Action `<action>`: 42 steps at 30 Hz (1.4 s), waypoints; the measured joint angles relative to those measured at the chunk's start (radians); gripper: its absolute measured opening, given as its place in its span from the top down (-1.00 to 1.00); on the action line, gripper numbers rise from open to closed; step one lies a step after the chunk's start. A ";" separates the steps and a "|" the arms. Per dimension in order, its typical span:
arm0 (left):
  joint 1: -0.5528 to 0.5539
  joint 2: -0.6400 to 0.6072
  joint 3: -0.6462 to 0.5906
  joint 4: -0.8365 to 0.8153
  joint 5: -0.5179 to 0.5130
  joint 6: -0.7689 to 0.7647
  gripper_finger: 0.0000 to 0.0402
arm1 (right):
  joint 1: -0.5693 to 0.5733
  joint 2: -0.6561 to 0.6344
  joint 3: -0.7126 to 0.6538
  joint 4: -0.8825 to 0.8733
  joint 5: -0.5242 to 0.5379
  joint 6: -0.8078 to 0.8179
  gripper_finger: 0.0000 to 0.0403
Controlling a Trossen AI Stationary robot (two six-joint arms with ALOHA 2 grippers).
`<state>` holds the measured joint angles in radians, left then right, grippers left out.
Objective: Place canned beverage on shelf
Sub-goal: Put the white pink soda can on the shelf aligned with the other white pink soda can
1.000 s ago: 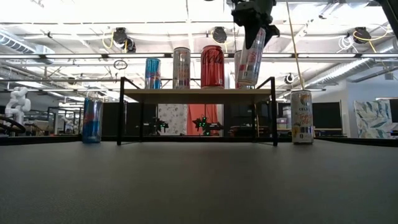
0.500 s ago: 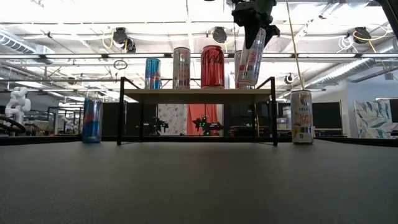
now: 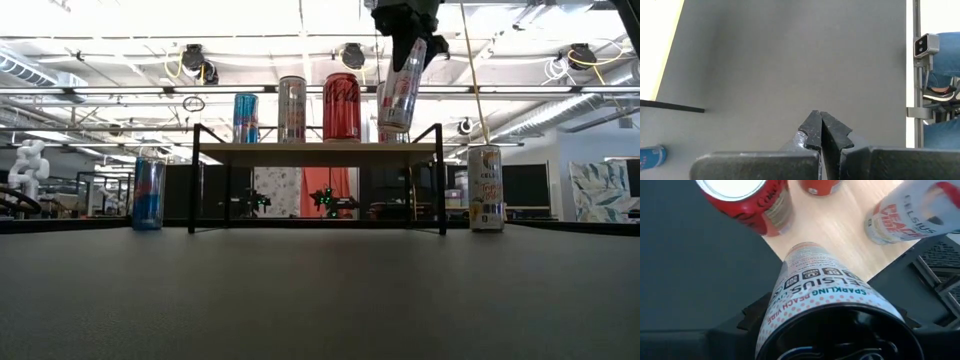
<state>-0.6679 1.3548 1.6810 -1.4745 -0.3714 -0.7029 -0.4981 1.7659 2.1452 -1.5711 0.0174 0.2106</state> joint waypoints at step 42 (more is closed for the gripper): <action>0.000 0.000 0.000 -0.001 0.026 -0.024 1.00 | -0.031 -0.019 -0.099 0.000 0.012 -0.032 -0.17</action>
<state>-0.6678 1.3548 1.6810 -1.4754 -0.3450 -0.7269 -0.5289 1.7466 2.0464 -1.5707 0.0296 0.1784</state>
